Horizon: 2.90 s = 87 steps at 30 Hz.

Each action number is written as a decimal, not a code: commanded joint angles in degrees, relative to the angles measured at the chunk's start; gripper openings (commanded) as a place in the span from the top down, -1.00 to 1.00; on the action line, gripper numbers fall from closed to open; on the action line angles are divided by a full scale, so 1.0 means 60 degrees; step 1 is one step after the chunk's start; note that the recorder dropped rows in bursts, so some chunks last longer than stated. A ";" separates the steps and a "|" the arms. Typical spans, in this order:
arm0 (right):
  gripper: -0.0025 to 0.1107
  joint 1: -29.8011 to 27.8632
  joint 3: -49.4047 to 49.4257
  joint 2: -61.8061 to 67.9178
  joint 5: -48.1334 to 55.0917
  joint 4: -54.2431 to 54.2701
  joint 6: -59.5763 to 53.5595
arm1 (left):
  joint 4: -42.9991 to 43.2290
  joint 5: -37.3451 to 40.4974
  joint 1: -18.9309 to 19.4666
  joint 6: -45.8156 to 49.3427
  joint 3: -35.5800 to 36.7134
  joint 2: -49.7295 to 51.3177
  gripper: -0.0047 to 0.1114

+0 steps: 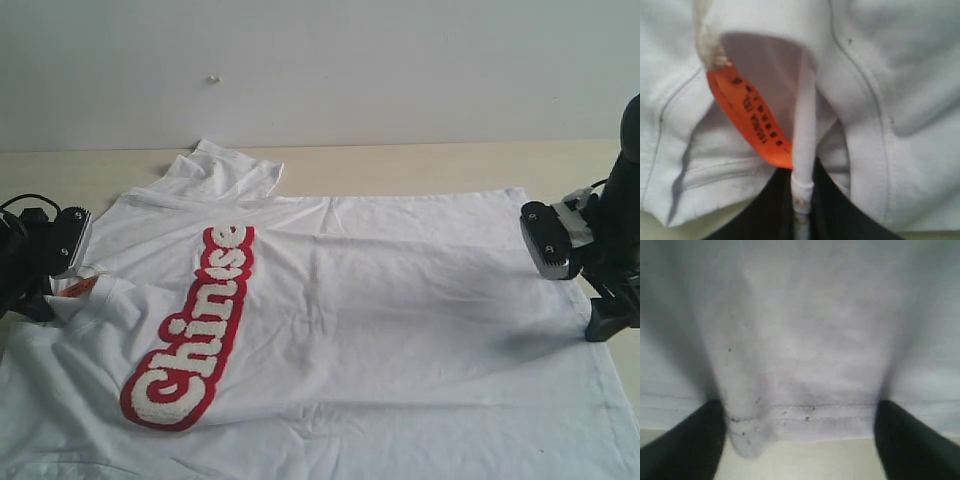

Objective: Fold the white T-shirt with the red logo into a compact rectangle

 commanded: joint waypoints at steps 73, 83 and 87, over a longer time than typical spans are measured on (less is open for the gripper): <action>0.96 -0.0024 -0.1220 -0.8269 0.0984 0.2498 0.2550 | 0.2584 0.0707 -0.0027 -0.4761 -0.0654 -0.9272 0.92; 0.96 -0.0024 -0.1357 -0.8776 0.1562 0.3800 0.2637 | 0.2768 0.1003 -0.0045 -0.5900 -0.0790 -0.9756 0.92; 0.96 -0.0024 -0.1400 -0.8545 0.1730 0.3972 0.3260 | 0.2616 0.1466 -0.0045 -0.6095 -0.1016 -0.9483 0.92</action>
